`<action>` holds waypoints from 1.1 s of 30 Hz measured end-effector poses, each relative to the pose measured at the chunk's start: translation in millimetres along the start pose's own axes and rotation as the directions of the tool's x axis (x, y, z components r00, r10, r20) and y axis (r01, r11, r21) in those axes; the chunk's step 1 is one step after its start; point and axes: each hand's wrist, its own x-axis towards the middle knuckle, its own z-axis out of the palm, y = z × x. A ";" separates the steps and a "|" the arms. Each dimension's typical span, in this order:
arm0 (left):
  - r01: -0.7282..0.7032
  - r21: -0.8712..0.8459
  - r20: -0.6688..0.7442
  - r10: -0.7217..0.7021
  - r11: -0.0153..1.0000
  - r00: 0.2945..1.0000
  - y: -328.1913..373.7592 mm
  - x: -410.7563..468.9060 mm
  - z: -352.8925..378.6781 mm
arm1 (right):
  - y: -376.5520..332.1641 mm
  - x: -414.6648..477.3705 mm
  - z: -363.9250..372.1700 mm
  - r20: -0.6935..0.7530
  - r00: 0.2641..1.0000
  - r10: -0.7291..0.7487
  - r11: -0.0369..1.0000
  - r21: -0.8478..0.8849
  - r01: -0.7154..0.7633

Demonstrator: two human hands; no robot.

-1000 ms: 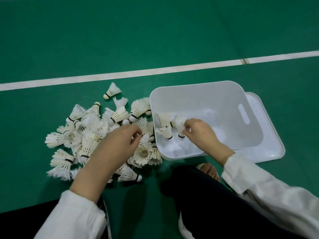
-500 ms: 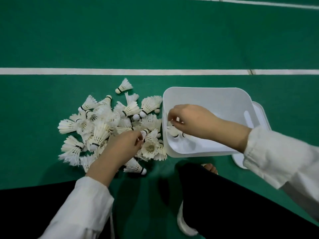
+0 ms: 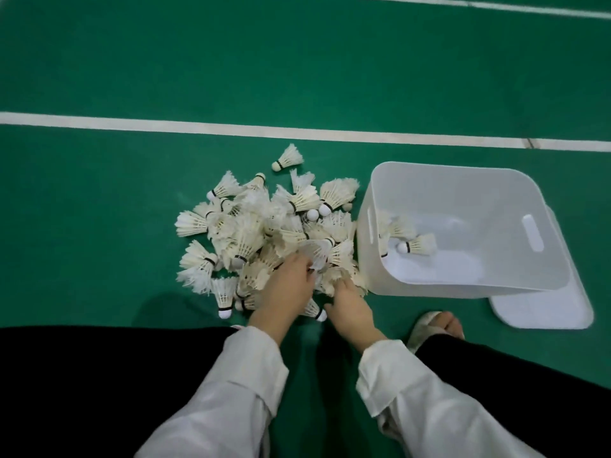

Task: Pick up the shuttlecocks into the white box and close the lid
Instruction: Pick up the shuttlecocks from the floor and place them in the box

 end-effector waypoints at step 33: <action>0.168 -0.362 -0.353 -0.302 0.917 0.886 -9.3 -6.9 10.1 | -10.8 7.6 -35.5 -0.146 0.988 0.051 0.814 0.579 0.043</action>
